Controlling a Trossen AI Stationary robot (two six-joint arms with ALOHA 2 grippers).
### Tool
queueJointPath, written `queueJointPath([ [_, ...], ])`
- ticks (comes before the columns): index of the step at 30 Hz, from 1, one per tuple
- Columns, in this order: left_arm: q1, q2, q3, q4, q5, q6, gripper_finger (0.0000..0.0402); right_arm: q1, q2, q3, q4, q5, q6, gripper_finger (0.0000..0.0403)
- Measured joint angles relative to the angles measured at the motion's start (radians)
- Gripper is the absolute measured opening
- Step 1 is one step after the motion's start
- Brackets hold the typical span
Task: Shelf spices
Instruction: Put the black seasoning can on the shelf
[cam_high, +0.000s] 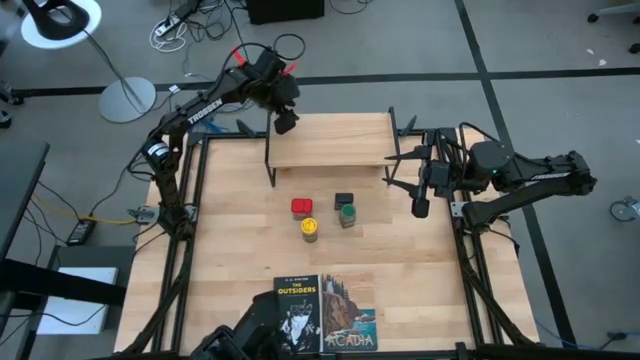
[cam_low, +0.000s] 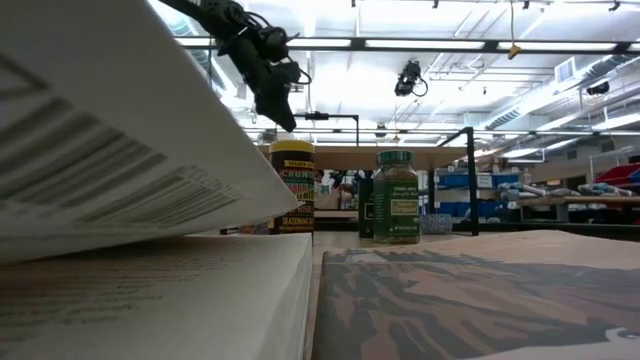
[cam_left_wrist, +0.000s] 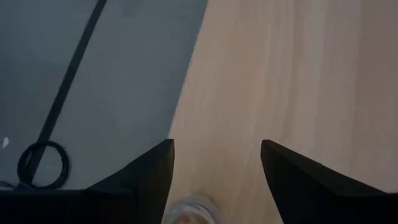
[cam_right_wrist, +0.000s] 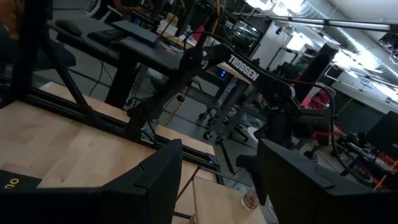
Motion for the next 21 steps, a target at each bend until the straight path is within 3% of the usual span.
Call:
queueJointPath([
  [10,-0.102,0.0,0.0,-0.025,-0.017,0.0,0.0226,0.0,0.0,0.0,0.0,0.0,0.0,0.0208],
  [21,-0.348,0.0,0.0,0.031,0.024,-0.01,0.0199,0.0,0.002,0.0,0.011,0.0,0.0,0.0208],
])
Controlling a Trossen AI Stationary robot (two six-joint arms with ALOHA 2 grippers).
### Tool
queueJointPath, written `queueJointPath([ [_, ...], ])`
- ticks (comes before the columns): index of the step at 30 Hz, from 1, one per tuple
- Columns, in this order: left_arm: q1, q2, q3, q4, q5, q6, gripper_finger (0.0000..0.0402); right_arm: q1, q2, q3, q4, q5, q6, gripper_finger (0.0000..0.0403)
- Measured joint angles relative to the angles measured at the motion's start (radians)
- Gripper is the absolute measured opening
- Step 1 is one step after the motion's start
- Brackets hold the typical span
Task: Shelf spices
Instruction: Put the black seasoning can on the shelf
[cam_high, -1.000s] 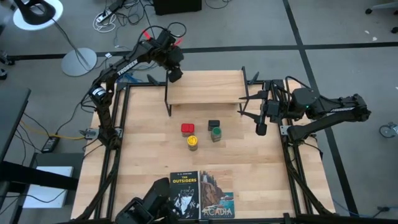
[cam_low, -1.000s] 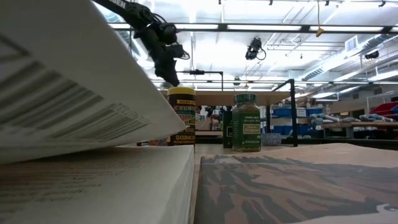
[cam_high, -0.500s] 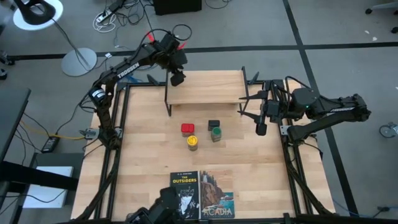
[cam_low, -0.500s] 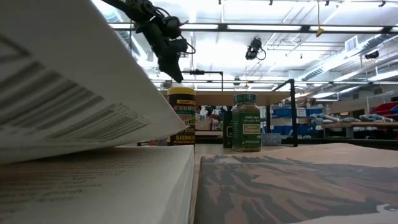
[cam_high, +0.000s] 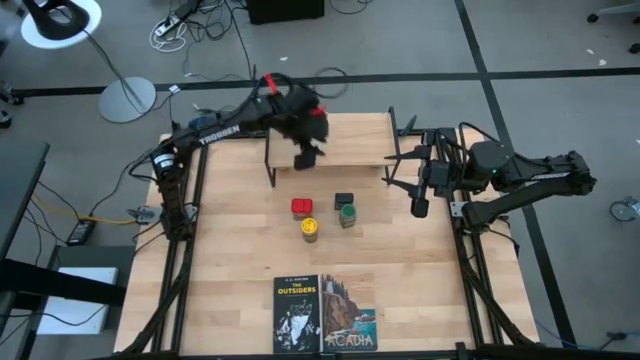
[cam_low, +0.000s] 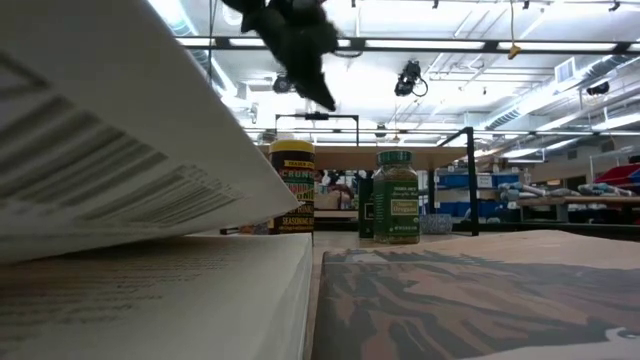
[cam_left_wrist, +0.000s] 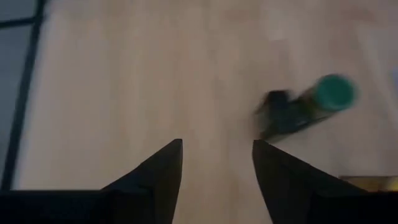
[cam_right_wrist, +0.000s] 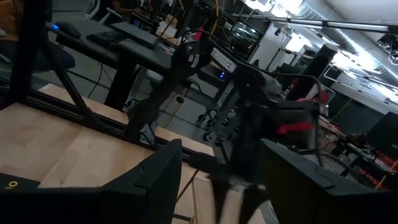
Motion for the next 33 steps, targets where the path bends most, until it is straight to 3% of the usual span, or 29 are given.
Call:
queueJointPath([
  [6,-0.188,0.0,0.0,-0.003,-0.062,-0.012,0.02,0.0,0.0,0.0,0.025,0.0,0.0,0.0208],
  [11,-0.284,0.007,-0.018,-0.008,-0.089,-0.044,0.02,0.0,0.0,0.0,0.05,0.0,0.0,0.0208],
  [15,-0.333,0.009,-0.093,-0.004,-0.141,-0.107,0.02,0.0,0.008,0.0,0.052,0.0,0.0,0.0208],
  [21,-0.411,0.009,-0.211,-0.005,-0.344,-0.249,0.02,-0.002,0.026,0.0,0.077,0.0,-0.002,0.0208],
  [27,-0.455,-0.003,-0.294,0.053,-0.36,-0.329,0.02,-0.002,0.045,0.0,0.088,0.0,-0.024,0.0208],
  [33,-0.475,-0.038,-0.301,0.184,-0.36,-0.376,0.02,-0.002,0.062,0.0,0.107,0.0,-0.035,0.0208],
])
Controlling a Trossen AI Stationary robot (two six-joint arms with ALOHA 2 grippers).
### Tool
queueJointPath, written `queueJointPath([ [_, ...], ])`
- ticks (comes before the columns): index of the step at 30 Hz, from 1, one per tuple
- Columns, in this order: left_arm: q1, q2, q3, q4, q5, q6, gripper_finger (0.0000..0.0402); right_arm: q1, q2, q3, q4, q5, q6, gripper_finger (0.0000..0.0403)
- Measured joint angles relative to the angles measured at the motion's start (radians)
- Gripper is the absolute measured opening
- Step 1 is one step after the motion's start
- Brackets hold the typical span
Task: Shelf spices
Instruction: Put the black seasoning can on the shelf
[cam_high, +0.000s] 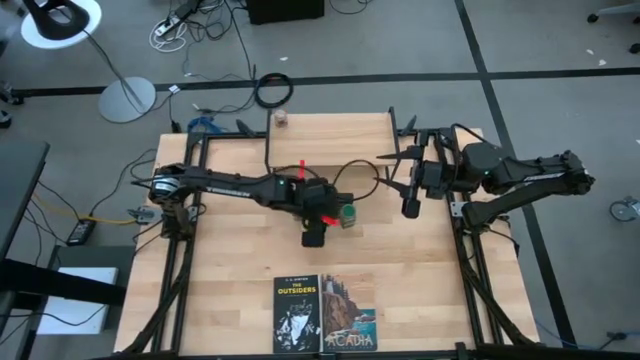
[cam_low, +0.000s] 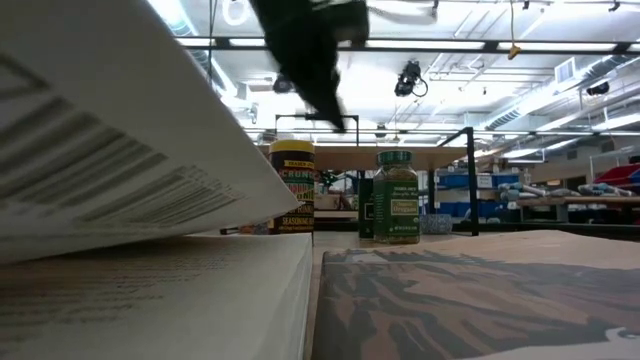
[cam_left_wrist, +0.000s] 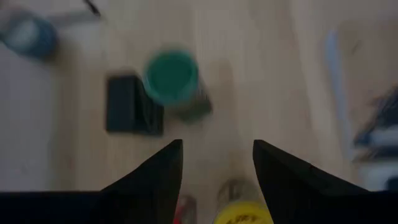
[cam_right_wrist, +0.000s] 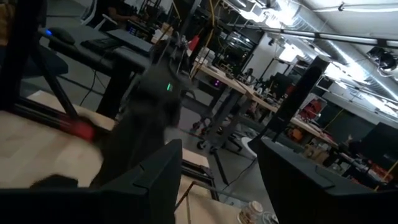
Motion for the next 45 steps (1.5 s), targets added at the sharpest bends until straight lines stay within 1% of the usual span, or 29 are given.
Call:
queueJointPath([
  [6,-0.008,-0.074,0.001,0.147,-0.002,-0.036,0.0199,0.0,0.001,0.0,0.003,0.0,-0.002,0.0208],
  [9,-0.022,-0.099,0.001,0.221,-0.05,-0.041,0.0199,0.0,0.001,0.0,0.003,0.0,-0.004,0.0208],
  [11,-0.036,-0.11,0.001,0.297,-0.109,-0.034,0.0198,0.0,0.001,0.0,0.003,0.0,-0.008,0.0208],
  [13,-0.048,-0.11,0.001,0.406,-0.144,-0.027,0.0196,0.0,0.001,0.0,0.005,0.0,-0.009,0.0208],
  [16,-0.066,-0.11,0.001,0.571,-0.15,0.001,0.019,0.0,0.001,0.0,0.005,0.0,-0.009,0.0208],
  [18,-0.079,-0.111,0.001,0.643,-0.153,0.022,0.0185,0.0,0.001,0.0,0.004,0.0,-0.009,0.0208],
  [20,-0.089,-0.112,0.002,0.656,-0.152,0.028,0.018,0.0,0.001,0.0,0.003,0.0,-0.01,0.0208],
  [23,-0.09,-0.112,0.002,0.622,-0.166,0.027,0.0173,0.0,0.001,0.0,0.002,0.0,-0.01,0.0208],
  [28,-0.089,-0.116,0.001,0.595,-0.189,-0.011,0.0163,0.0,0.001,0.0,0.002,0.0,-0.01,0.0208],
  [31,-0.099,-0.117,0.001,0.617,-0.193,-0.011,0.0161,0.0,0.001,0.0,0.003,0.0,-0.01,0.0208],
  [37,-0.099,-0.152,0.001,0.706,-0.26,0.048,0.0161,0.0,0.001,0.0,0.003,0.0,-0.009,0.0208],
  [41,-0.093,-0.229,-0.003,0.705,-0.266,0.101,0.0159,0.0,0.001,0.0,0.003,0.0,-0.009,0.0208],
  [43,-0.094,-0.288,-0.032,0.723,-0.267,0.135,0.0154,0.0,0.001,0.0,0.004,0.0,-0.008,0.0208],
  [45,-0.094,-0.37,-0.087,0.742,-0.277,0.157,0.0146,0.0,0.001,0.0,0.003,0.0,-0.008,0.0208],
])
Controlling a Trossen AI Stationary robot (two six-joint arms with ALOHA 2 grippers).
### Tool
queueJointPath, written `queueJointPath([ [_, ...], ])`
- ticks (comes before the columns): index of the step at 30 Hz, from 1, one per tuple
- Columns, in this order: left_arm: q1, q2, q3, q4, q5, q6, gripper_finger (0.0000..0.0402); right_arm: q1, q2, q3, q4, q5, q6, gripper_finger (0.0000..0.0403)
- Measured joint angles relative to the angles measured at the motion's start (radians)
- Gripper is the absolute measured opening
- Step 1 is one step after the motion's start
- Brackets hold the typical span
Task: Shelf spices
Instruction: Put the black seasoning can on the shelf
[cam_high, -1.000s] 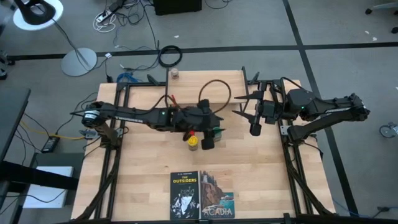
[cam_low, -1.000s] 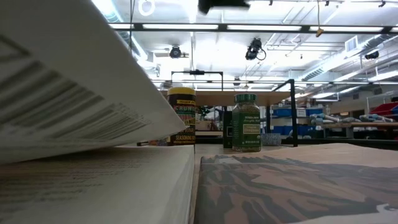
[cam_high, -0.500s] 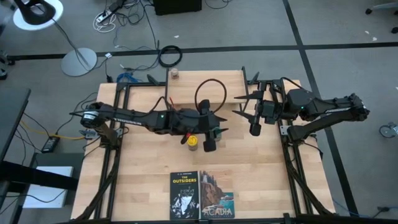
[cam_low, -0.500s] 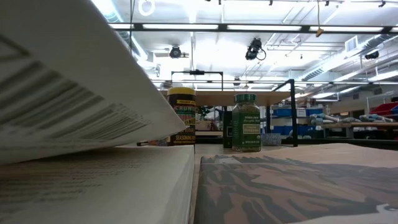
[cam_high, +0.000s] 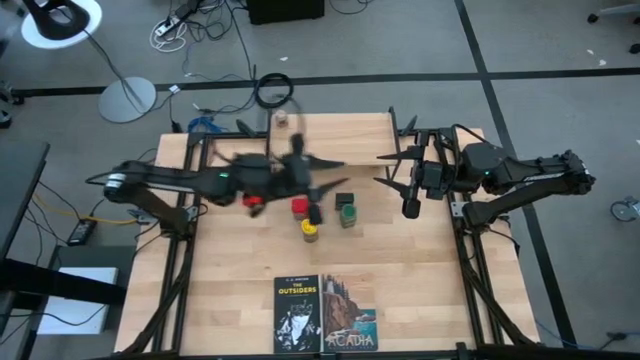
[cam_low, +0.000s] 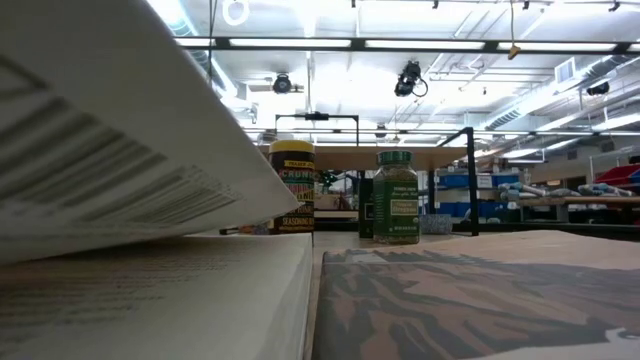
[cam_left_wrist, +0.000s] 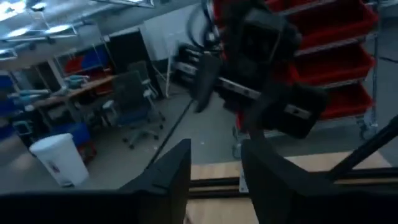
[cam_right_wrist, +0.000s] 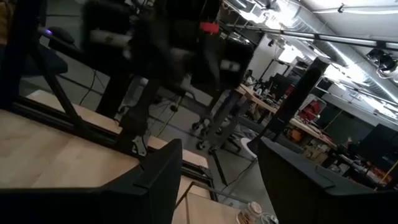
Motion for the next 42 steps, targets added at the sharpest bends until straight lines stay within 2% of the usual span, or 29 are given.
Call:
queueJointPath([
  [6,0.001,-0.264,-0.248,0.114,-0.048,0.012,0.0124,0.0,0.0,0.0,-0.001,0.0,0.001,0.0208],
  [10,0.0,-0.394,-0.442,0.206,-0.062,0.015,0.0121,0.0,0.0,0.0,0.005,0.0,0.002,0.0208],
  [14,0.002,-0.475,-0.617,0.341,-0.123,0.009,0.0121,-0.001,0.0,0.0,0.005,0.0,0.008,0.0208],
  [19,0.02,-0.506,-0.762,0.515,-0.147,0.016,0.0121,-0.001,0.0,0.0,0.008,0.0,0.009,0.0208],
  [22,0.033,-0.507,-0.795,0.578,-0.147,0.014,0.0121,-0.002,0.0,0.0,0.007,0.0,0.009,0.0208],
  [42,0.041,-0.507,-0.801,0.587,-0.133,-0.06,0.0121,-0.002,0.0,0.0,0.016,0.0,0.01,0.0208],
])
